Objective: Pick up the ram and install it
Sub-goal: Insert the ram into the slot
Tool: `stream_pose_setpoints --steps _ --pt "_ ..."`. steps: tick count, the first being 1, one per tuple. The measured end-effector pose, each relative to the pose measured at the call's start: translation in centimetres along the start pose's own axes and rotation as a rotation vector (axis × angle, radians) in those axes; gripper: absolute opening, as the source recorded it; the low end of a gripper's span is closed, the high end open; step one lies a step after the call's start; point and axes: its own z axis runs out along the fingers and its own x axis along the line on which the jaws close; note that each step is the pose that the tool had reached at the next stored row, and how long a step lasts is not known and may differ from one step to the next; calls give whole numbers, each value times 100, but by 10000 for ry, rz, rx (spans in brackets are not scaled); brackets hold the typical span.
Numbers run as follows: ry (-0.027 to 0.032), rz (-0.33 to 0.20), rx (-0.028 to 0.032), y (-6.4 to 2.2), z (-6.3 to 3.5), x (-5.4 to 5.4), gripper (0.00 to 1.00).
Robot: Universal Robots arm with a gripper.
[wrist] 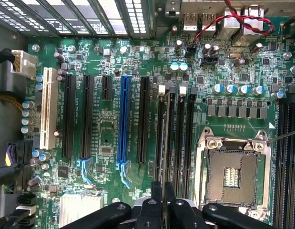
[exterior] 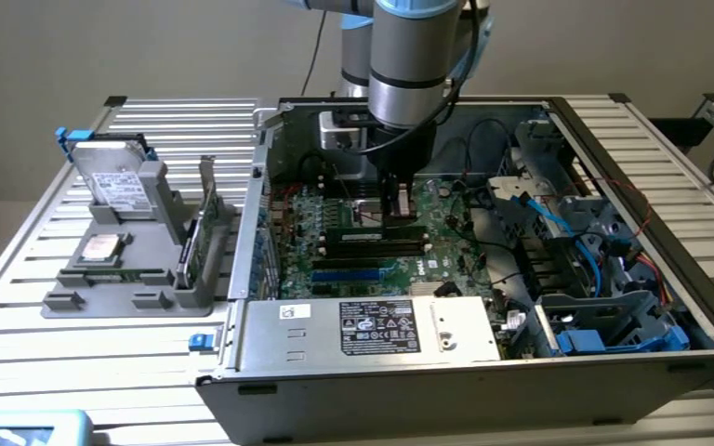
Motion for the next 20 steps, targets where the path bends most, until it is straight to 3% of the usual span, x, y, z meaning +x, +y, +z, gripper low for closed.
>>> stream_pose_setpoints --steps 4,6,20 --pt "-110 -1 3 3 19 0 14" --pt "-132 -8 4 3 20 10 14" --pt "-122 -107 26 5 26 21 14"
